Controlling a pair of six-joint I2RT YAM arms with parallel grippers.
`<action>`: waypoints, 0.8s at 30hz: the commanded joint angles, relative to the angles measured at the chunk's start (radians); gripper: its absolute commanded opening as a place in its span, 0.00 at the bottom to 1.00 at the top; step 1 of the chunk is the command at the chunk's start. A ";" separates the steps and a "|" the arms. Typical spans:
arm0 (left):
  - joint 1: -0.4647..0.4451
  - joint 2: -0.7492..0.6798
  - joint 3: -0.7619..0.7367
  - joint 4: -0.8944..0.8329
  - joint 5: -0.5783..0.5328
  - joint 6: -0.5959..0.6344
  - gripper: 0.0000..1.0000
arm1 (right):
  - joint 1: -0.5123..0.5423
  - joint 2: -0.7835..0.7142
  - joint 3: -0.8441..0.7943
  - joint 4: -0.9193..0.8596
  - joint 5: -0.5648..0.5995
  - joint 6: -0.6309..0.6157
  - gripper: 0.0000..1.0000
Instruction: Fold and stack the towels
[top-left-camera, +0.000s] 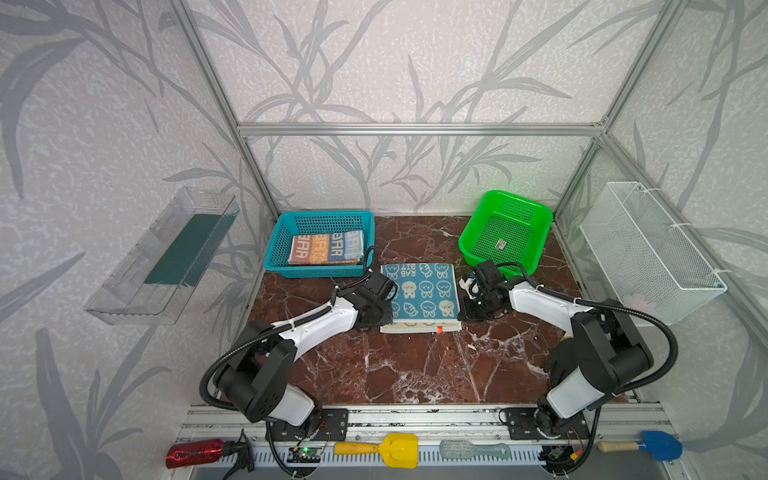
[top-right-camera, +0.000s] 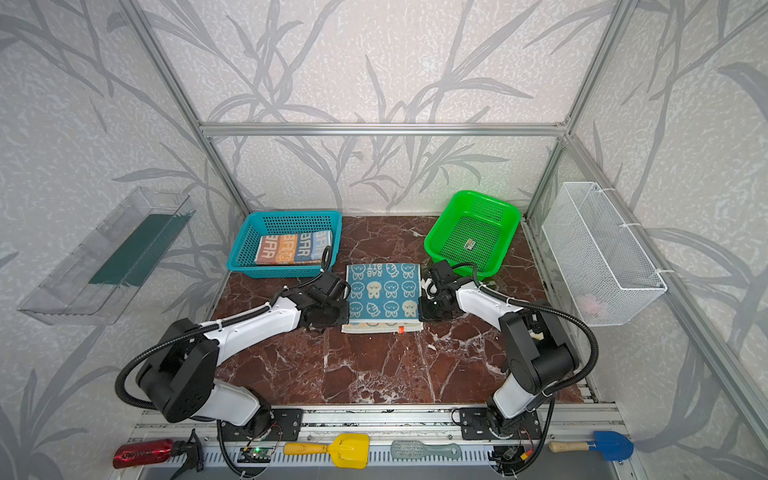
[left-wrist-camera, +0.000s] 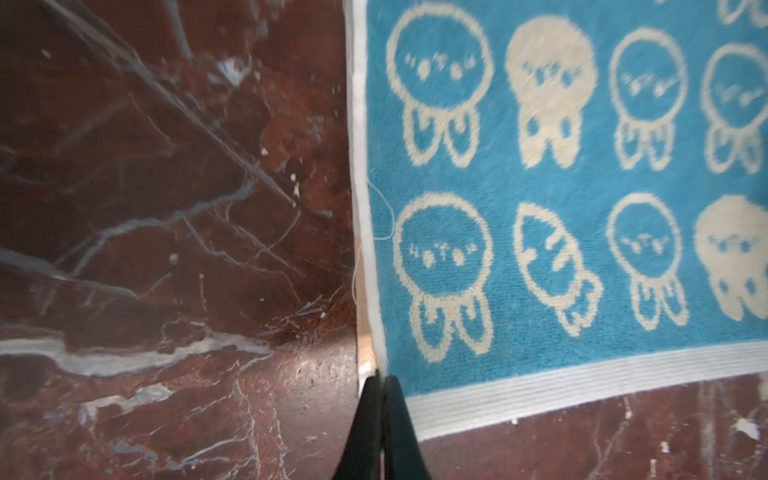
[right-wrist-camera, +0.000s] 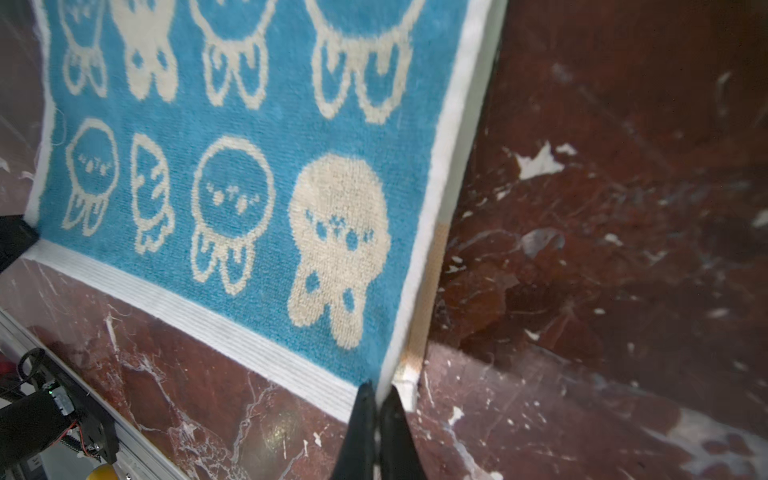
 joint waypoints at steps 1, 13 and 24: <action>-0.004 0.023 -0.028 0.026 -0.016 -0.027 0.00 | 0.002 0.020 -0.018 0.022 -0.002 0.003 0.00; -0.009 0.071 -0.057 0.087 0.019 -0.031 0.00 | 0.008 0.059 -0.041 0.053 0.020 0.007 0.01; -0.016 0.047 -0.038 0.064 0.021 -0.011 0.00 | 0.013 0.036 -0.043 0.042 0.034 0.009 0.10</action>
